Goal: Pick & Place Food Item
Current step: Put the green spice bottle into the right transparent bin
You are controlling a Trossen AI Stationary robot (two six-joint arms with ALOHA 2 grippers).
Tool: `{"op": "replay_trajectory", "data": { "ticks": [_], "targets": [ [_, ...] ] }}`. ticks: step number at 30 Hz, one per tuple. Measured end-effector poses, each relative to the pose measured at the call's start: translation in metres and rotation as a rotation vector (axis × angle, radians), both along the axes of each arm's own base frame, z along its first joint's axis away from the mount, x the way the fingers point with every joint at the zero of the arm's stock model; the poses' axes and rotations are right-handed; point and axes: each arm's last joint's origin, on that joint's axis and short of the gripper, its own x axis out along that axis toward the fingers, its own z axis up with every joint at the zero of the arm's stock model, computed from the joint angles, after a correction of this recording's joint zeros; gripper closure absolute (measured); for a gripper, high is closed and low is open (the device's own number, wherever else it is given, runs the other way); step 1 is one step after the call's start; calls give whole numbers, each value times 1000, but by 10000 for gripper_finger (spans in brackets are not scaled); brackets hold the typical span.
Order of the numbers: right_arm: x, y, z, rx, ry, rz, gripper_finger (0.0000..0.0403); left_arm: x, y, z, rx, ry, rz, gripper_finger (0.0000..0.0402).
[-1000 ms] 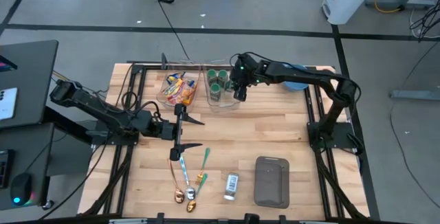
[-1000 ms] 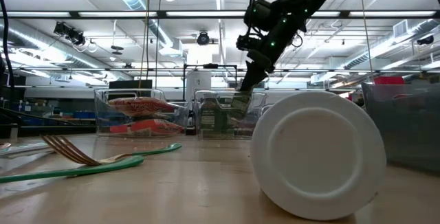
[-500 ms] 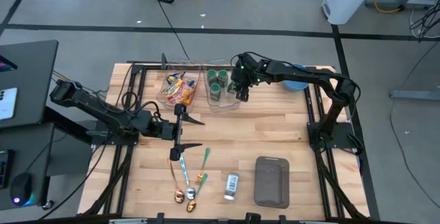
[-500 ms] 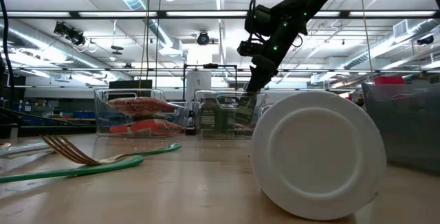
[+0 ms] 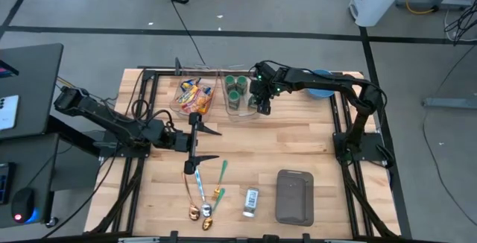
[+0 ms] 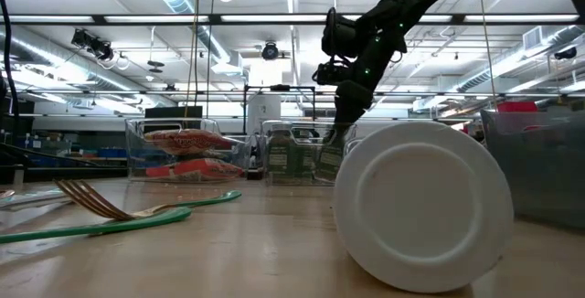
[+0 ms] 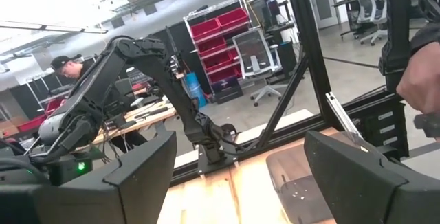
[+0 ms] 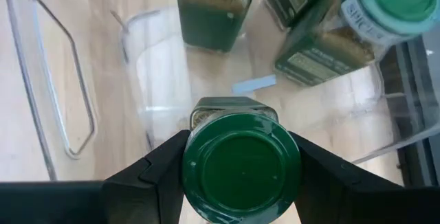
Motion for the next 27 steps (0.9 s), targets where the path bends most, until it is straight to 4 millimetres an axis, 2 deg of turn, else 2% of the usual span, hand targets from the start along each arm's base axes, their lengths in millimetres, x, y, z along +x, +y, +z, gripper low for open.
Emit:
{"op": "replay_trajectory", "data": {
  "ticks": [16,22,27],
  "targets": [
    [7,9,-3,-14,2,55,194,0,0,0,1,-4,0,75],
    [5,9,-7,-13,29,52,153,0,0,0,0,-4,0,75],
    [4,10,-8,-25,53,58,155,0,0,0,-1,-4,0,75]
  ]
}}
